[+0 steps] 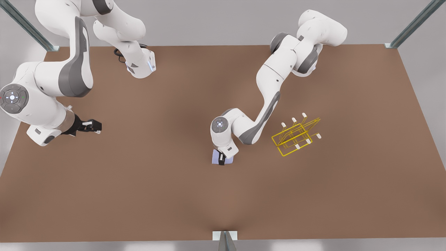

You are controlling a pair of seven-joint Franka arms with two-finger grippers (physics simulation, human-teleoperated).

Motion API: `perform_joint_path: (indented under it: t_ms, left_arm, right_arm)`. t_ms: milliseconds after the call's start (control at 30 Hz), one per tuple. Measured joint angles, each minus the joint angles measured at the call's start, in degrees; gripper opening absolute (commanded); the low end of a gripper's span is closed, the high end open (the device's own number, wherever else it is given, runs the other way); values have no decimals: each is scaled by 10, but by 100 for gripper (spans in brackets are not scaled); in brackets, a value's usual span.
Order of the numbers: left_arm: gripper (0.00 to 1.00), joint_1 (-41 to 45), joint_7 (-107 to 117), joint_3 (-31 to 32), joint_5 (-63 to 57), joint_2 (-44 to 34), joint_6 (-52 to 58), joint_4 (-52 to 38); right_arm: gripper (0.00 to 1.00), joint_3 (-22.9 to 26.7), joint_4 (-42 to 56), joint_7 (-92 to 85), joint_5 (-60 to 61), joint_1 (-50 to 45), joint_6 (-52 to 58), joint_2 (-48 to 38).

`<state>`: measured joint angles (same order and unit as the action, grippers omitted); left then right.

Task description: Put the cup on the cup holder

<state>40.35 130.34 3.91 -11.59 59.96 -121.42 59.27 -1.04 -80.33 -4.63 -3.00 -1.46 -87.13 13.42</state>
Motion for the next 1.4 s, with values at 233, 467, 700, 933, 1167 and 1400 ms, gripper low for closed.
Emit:
perform_joint_path:
  t_ms: [233, 467, 700, 933, 1167, 1400]
  left_arm:
    - [100, 2, 20, 1, 0, 8, -14, -3]
    - [100, 1, 36, 1, 0, 17, -36, -3]
    - [100, 1, 47, 0, 0, 26, -47, 0]
    - [76, 0, 52, 1, 2, 21, -50, -1]
    - [77, -2, 48, -9, -6, -27, 24, 3]
    - [78, 9, 45, -19, -118, -41, 259, -1]
  right_arm:
    - [100, -1, 0, -15, 0, 10, -20, -2]
    - [100, -4, -3, -25, 0, 11, -54, 0]
    - [100, -4, -6, -33, -1, 10, -68, 1]
    - [100, -4, -5, -38, -1, 7, -74, 9]
    - [100, -4, -5, -41, 0, 3, -77, 10]
    - [100, -4, -3, -42, -2, -14, -78, 9]
